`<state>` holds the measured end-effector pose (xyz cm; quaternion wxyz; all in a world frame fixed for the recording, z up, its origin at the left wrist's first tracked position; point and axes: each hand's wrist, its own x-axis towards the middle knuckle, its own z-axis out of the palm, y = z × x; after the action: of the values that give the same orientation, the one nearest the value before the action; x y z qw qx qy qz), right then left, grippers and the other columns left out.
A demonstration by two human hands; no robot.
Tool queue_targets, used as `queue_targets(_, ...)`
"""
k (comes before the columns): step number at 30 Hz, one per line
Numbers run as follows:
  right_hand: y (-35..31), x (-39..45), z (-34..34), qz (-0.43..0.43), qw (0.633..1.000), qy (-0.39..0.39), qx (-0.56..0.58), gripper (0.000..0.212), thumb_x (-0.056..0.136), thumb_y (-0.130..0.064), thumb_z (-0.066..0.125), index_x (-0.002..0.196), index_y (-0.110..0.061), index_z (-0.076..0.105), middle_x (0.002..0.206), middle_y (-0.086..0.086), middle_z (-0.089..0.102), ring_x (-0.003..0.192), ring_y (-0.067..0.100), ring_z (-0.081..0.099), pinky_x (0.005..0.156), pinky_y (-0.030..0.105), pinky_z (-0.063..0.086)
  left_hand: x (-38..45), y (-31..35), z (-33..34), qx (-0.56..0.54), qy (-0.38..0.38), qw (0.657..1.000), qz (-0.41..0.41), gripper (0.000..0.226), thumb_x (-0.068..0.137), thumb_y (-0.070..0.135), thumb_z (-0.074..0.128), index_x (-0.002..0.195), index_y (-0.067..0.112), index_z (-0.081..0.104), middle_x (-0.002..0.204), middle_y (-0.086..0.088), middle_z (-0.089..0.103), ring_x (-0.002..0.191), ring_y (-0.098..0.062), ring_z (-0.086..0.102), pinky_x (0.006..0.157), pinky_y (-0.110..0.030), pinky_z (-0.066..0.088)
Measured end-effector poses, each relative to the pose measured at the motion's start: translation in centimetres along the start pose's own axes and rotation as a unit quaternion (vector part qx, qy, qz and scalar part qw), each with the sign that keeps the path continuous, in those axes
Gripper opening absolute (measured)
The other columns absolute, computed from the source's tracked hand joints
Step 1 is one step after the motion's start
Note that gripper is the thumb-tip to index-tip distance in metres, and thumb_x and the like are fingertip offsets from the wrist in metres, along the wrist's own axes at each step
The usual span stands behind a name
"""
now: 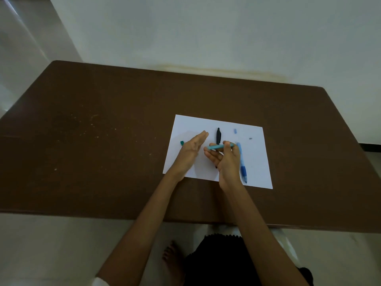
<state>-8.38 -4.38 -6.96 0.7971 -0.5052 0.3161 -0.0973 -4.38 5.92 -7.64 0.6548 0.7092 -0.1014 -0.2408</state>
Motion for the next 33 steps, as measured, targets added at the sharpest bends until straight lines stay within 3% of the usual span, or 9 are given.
queue_targets(4, 0.2, 0.9, 0.2, -0.022, 0.998, 0.013, -0.059, 0.022, 0.098, -0.032, 0.039, 0.115, -0.019, 0.043, 0.104, 0.01, 0.068, 0.081, 0.02, 0.071, 0.067, 0.025, 0.06, 0.4, 0.2, -0.3, 0.103, 0.006, 0.995, 0.01, 0.042, 0.102, 0.022, 0.021, 0.144, 0.019, 0.025, 0.154, 0.003, 0.021, 0.141, -0.014, 0.022, 0.113, -0.029, 0.019)
queue_targets(8, 0.4, 1.4, 0.3, -0.037, 0.988, 0.028, -0.147, 0.033, 0.097, -0.034, 0.039, 0.124, -0.015, 0.041, 0.114, 0.013, 0.066, 0.091, 0.025, 0.07, 0.085, 0.038, 0.057, 0.4, -0.1, -0.7, 0.109, -0.014, 0.994, 0.016, 0.043, 0.102, 0.015, 0.022, 0.145, 0.015, 0.021, 0.155, 0.0, 0.018, 0.142, -0.015, 0.02, 0.117, -0.035, 0.018)
queue_targets(14, 0.3, 1.3, 0.5, -0.055, 0.975, 0.015, -0.215, 0.027, 0.097, -0.034, 0.039, 0.116, -0.015, 0.044, 0.117, 0.014, 0.063, 0.098, 0.025, 0.067, 0.09, 0.036, 0.055, 0.4, 0.2, -0.9, 0.109, -0.008, 0.994, 0.009, 0.043, 0.102, 0.018, 0.025, 0.144, 0.016, 0.025, 0.155, 0.001, 0.019, 0.141, -0.013, 0.019, 0.107, -0.016, 0.018)
queue_targets(18, 0.2, 1.0, 0.3, -0.044, 0.974, 0.018, -0.223, 0.034, 0.097, -0.034, 0.039, 0.12, -0.01, 0.044, 0.118, 0.016, 0.062, 0.101, 0.027, 0.065, 0.094, 0.041, 0.053, 0.2, 0.6, -0.9, 0.057, 0.004, 0.998, 0.008, 0.043, 0.101, 0.017, 0.029, 0.143, 0.016, 0.027, 0.153, -0.002, 0.025, 0.141, -0.016, 0.023, 0.118, -0.037, 0.019)
queue_targets(20, 0.0, 0.9, 0.1, -0.046, 0.973, 0.019, -0.225, 0.035, 0.097, -0.034, 0.039, 0.121, -0.01, 0.044, 0.118, 0.015, 0.062, 0.102, 0.027, 0.065, 0.094, 0.04, 0.052, 0.0, 0.7, -1.1, 0.045, 0.007, 0.999, 0.017, 0.042, 0.1, 0.012, 0.03, 0.142, 0.015, 0.029, 0.152, -0.004, 0.028, 0.141, -0.018, 0.025, 0.118, -0.041, 0.02)
queue_targets(22, -0.1, 0.9, -0.1, -0.059, 0.97, 0.019, -0.237, 0.035, 0.097, -0.034, 0.041, 0.122, -0.01, 0.045, 0.118, 0.013, 0.063, 0.101, 0.024, 0.065, 0.093, 0.036, 0.053, -0.4, 0.6, -1.3, 0.028, 0.01, 0.999, 0.033, 0.042, 0.1, 0.008, 0.03, 0.141, 0.015, 0.032, 0.151, -0.005, 0.03, 0.14, -0.017, 0.027, 0.117, -0.039, 0.021)
queue_targets(26, -0.4, 0.7, -0.4, -0.128, 0.944, -0.019, -0.304, 0.032, 0.095, -0.031, 0.046, 0.118, -0.009, 0.051, 0.112, 0.007, 0.063, 0.091, 0.011, 0.061, 0.076, 0.009, 0.047, -1.0, 0.4, -1.9, -0.006, 0.068, 0.996, 0.054, 0.038, 0.099, 0.009, 0.034, 0.136, 0.013, 0.04, 0.142, -0.003, 0.045, 0.13, -0.011, 0.042, 0.106, -0.022, 0.035)
queue_targets(33, -0.4, 0.5, -0.1, -0.187, 0.881, -0.057, -0.43, 0.034, 0.095, -0.024, 0.048, 0.12, -0.002, 0.054, 0.117, 0.015, 0.063, 0.1, 0.025, 0.063, 0.092, 0.026, 0.047, -1.6, -0.9, -1.7, 0.185, 0.155, 0.966, 0.095, 0.033, 0.093, 0.001, 0.046, 0.123, 0.008, 0.056, 0.122, -0.009, 0.062, 0.108, -0.018, 0.06, 0.091, -0.018, 0.043)
